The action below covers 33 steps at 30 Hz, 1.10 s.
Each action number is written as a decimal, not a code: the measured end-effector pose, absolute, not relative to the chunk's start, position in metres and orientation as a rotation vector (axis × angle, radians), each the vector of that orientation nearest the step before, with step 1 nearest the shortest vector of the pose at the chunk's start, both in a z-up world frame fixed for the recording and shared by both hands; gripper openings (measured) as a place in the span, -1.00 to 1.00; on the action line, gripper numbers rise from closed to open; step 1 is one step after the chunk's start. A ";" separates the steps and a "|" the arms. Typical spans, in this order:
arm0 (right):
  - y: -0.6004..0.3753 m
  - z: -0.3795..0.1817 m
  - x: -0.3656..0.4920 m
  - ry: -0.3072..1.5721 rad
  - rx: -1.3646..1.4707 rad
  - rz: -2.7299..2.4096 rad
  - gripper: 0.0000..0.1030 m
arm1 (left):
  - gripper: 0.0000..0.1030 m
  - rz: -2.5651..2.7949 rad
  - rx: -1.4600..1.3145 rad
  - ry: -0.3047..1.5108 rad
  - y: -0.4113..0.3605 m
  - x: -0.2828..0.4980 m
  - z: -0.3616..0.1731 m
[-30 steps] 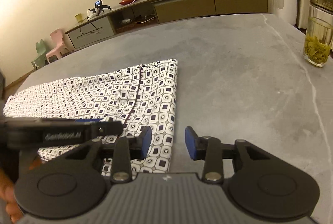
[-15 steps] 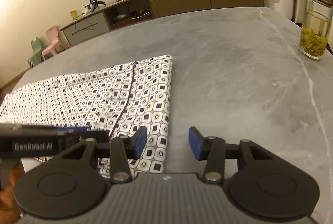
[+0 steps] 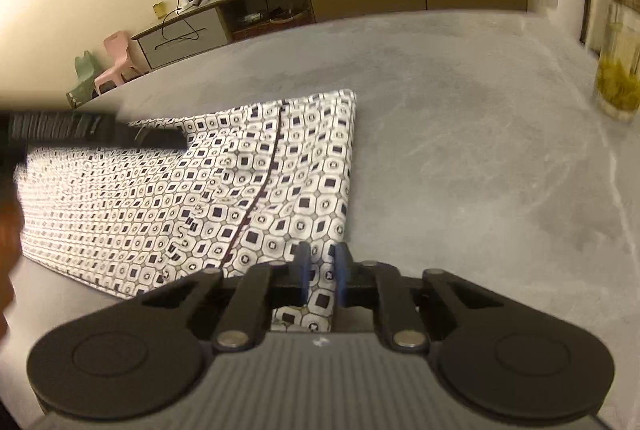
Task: Fold clothes
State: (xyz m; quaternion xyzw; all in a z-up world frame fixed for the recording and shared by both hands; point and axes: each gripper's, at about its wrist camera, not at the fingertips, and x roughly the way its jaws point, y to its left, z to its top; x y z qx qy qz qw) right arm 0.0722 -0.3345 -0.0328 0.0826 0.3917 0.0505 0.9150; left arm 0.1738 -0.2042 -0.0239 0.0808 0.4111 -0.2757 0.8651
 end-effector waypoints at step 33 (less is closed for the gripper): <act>-0.210 -0.019 0.080 0.750 -0.018 0.409 -0.47 | -0.07 -0.435 -0.219 0.887 0.019 0.241 -0.065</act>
